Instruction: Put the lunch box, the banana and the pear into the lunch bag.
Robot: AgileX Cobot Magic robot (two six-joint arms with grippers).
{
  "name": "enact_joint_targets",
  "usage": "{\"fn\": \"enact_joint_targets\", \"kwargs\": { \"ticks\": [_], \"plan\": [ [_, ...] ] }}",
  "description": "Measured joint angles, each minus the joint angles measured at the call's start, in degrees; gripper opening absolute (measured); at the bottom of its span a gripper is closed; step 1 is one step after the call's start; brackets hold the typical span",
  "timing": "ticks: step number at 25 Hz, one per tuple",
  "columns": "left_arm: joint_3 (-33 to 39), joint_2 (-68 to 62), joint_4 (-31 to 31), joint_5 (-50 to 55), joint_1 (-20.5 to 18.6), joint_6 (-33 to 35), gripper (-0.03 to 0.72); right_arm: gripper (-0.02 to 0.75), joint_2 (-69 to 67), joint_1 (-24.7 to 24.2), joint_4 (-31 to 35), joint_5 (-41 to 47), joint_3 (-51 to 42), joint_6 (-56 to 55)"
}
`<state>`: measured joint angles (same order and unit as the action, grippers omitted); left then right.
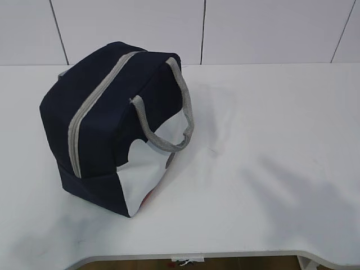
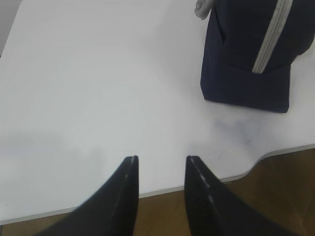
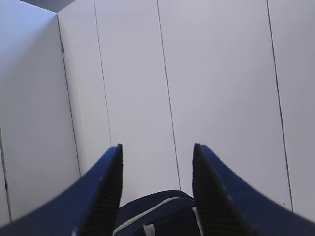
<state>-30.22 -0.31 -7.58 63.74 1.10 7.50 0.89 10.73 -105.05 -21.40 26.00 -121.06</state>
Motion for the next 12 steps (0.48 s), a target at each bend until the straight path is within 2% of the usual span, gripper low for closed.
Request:
{"fn": "enact_joint_targets", "kwargs": {
  "ticks": [12],
  "plan": [
    [0.0, 0.0, 0.0, 0.0, 0.0, 0.0, 0.241, 0.382, 0.0, 0.0, 0.0, 3.0, 0.0, -0.7]
  ]
}}
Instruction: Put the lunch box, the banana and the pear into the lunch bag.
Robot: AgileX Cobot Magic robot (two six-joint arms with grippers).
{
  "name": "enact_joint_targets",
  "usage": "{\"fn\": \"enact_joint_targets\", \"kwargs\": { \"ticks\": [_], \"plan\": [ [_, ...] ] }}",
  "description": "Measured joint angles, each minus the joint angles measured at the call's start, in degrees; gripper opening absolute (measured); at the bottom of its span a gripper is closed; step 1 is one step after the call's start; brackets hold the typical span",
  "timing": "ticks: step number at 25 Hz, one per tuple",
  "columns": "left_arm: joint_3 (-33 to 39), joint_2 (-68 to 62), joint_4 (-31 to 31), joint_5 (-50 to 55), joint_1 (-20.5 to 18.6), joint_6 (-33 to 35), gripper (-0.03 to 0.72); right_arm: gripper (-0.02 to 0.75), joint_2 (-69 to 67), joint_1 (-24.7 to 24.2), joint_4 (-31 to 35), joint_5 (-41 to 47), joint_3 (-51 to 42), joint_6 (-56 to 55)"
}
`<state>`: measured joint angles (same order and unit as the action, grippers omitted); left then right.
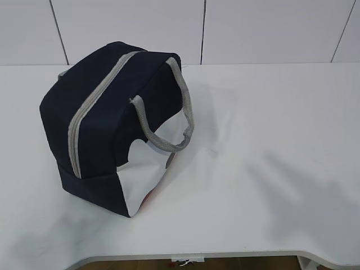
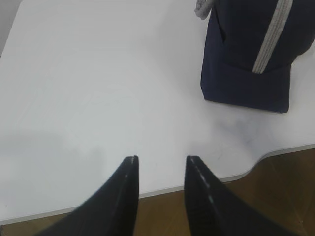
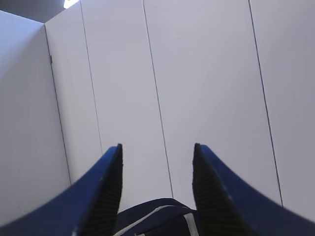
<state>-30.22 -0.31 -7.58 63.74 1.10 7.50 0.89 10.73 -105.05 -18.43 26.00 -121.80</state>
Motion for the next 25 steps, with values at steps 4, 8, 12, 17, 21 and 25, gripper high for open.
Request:
{"fn": "enact_joint_targets", "kwargs": {
  "ticks": [4, 8, 12, 17, 21, 25],
  "plan": [
    [0.0, 0.0, 0.0, 0.0, 0.0, 0.0, 0.241, 0.382, 0.0, 0.0, 0.0, 0.0, 0.0, -0.1],
    [0.0, 0.0, 0.0, 0.0, 0.0, 0.0, 0.241, 0.382, 0.0, 0.0, 0.0, 0.0, 0.0, -0.1],
    [0.0, 0.0, 0.0, 0.0, 0.0, 0.0, 0.239, 0.382, 0.0, 0.0, 0.0, -0.1, -0.2, -0.1],
    [0.0, 0.0, 0.0, -0.1, 0.0, 0.0, 0.238, 0.382, 0.0, 0.0, 0.0, -0.8, -0.8, -0.1],
    [0.0, 0.0, 0.0, -0.1, 0.0, 0.0, 0.238, 0.382, 0.0, 0.0, 0.0, -1.4, -0.8, 0.6],
    [0.0, 0.0, 0.0, -0.1, 0.0, 0.0, 0.237, 0.382, 0.0, 0.0, 0.0, -2.5, -0.8, 5.3]
  ]
}}
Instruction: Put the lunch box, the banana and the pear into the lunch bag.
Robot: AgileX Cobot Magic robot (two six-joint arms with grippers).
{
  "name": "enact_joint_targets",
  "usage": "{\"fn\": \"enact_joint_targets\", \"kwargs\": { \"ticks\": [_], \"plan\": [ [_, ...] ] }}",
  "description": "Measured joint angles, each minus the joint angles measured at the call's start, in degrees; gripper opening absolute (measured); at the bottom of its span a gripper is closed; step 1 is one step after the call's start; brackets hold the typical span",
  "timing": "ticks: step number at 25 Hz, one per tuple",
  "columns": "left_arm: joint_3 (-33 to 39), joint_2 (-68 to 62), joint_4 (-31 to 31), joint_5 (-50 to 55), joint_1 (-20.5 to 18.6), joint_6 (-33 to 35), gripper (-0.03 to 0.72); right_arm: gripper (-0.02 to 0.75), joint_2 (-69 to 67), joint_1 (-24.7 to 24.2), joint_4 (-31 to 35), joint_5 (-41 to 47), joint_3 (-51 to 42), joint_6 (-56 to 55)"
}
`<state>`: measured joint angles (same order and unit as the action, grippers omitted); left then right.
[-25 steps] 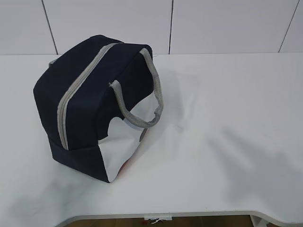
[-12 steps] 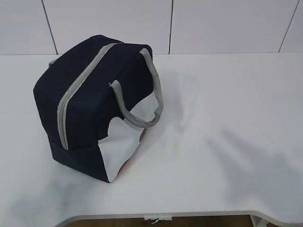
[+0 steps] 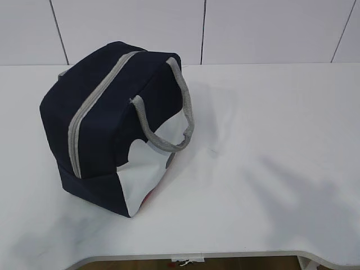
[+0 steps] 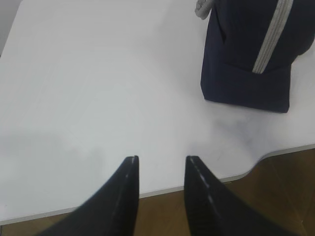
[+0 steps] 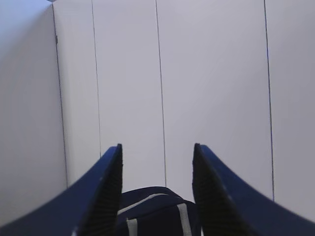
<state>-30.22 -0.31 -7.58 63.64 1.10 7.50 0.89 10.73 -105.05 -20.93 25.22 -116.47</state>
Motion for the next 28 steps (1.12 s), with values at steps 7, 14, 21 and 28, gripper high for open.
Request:
{"fn": "enact_joint_targets", "kwargs": {
  "ticks": [7, 14, 21, 28],
  "plan": [
    [0.0, 0.0, 0.0, 0.0, 0.0, 0.0, 0.236, 0.382, -0.4, 0.0, 7.0, -0.5, 0.0, 15.0],
    [0.0, 0.0, 0.0, 0.0, 0.0, 0.0, 0.237, 0.382, -2.7, 0.0, 19.6, 0.8, 0.0, 32.5],
    [0.0, 0.0, 0.0, 0.0, 0.0, 0.0, 0.236, 0.382, -3.1, 0.0, 29.2, 5.3, 0.0, 46.0],
    [0.0, 0.0, 0.0, 0.0, 0.0, 0.0, 0.237, 0.382, -3.1, 0.0, 32.6, 8.5, 0.0, 50.9]
  ]
}}
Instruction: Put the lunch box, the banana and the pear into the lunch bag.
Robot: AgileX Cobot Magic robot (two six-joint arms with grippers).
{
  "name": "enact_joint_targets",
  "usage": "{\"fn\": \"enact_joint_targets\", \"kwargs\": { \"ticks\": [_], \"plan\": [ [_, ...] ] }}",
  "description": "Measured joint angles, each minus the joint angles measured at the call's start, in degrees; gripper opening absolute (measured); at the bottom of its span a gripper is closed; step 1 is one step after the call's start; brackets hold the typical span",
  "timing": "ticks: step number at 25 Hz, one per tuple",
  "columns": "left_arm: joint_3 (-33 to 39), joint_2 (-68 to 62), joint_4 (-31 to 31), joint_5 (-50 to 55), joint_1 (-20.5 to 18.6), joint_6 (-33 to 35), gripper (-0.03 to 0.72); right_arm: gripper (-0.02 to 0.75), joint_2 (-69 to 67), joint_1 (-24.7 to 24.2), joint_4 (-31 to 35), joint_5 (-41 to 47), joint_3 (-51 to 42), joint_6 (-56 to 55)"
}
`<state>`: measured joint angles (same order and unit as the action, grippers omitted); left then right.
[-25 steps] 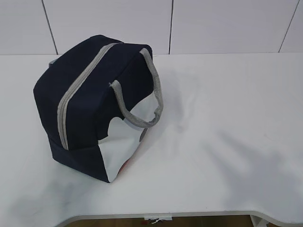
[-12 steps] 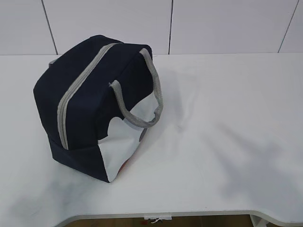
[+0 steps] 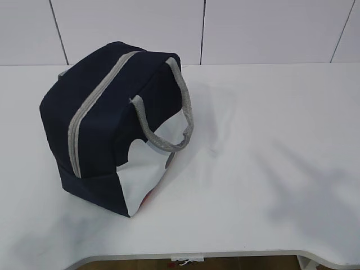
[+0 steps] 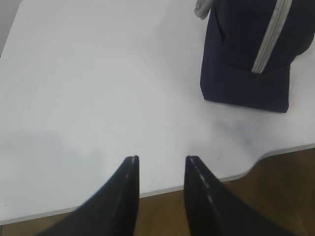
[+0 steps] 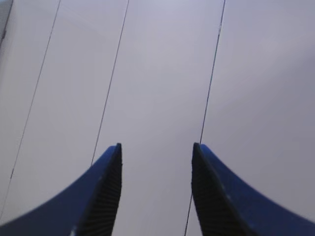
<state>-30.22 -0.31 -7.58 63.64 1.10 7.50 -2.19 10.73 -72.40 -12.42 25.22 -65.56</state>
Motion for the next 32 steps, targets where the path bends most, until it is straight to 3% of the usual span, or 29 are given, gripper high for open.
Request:
{"fn": "enact_joint_targets", "kwargs": {
  "ticks": [11, 20, 32],
  "plan": [
    [0.0, 0.0, 0.0, 0.0, 0.0, 0.0, 0.235, 0.382, -0.1, 0.2, 1.1, 4.3, 0.0, 4.8],
    [0.0, 0.0, 0.0, 0.0, 0.0, 0.0, 0.235, 0.382, -2.0, 0.2, -2.8, 5.9, -2.6, 5.0],
    [0.0, 0.0, 0.0, 0.0, 0.0, 0.0, 0.235, 0.382, -6.5, 0.2, -3.1, 9.4, -3.5, 5.0]
  ]
}}
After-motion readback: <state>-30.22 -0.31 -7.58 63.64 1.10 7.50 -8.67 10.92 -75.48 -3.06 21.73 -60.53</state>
